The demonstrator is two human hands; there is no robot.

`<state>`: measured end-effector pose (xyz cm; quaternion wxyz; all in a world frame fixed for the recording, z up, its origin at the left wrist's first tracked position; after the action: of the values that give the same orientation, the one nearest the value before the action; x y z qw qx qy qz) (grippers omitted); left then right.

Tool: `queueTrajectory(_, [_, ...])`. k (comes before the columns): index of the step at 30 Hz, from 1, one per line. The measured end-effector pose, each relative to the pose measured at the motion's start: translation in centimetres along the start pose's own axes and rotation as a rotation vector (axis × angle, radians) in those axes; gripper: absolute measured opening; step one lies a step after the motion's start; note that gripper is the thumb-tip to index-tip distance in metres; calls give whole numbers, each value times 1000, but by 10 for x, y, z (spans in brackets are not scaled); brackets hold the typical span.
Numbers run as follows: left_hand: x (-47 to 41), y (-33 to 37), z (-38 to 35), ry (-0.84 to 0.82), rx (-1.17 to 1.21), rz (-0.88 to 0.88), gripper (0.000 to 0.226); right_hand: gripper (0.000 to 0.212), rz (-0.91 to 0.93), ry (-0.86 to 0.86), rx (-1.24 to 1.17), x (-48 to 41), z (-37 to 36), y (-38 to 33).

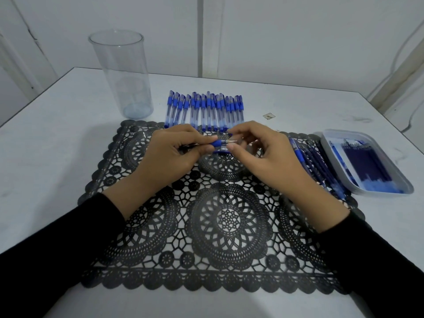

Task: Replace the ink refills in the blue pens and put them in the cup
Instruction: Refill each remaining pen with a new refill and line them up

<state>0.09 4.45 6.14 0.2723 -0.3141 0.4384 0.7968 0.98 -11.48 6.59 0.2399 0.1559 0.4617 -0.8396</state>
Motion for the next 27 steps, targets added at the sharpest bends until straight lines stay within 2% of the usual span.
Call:
queueTrajectory(3, [0, -1, 0, 0, 0, 3, 25, 7, 38, -4, 8, 0, -1, -5])
queueTrajectory(9, [-1, -1, 1, 2, -16, -8, 25, 13, 6, -10, 2, 0, -1, -2])
queueTrajectory(12, [0, -1, 1, 1, -9, -12, 24, 6, 22, -24, 34, -1, -4, -3])
queueTrajectory(14, [0, -1, 1, -4, -2, -9, 24, 13, 17, -18, 69, -1, -6, -1])
queueTrajectory(20, [-1, -3, 2, -4, -7, -2, 25, 5, 35, -1, 37, -1, -5, -4])
queueTrajectory(23, [-1, -2, 2, -7, -5, -3, 25, 13, 26, -4, 87, -2, -6, -1])
queueTrajectory(27, [-1, 0, 1, -4, -13, -10, 25, 12, 27, 19, -4, -1, -3, -4])
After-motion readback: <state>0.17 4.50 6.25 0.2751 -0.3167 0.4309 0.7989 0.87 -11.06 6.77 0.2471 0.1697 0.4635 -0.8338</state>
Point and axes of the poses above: each hand's wrist, its own x-axis away from the middle knuckle, its own z-axis out of the back of the hand, y = z × x, the point moved 10 cm from there along -x, towards the middle knuckle, and after that the axes turned 5 degrees about y, right-handed, at the moved point
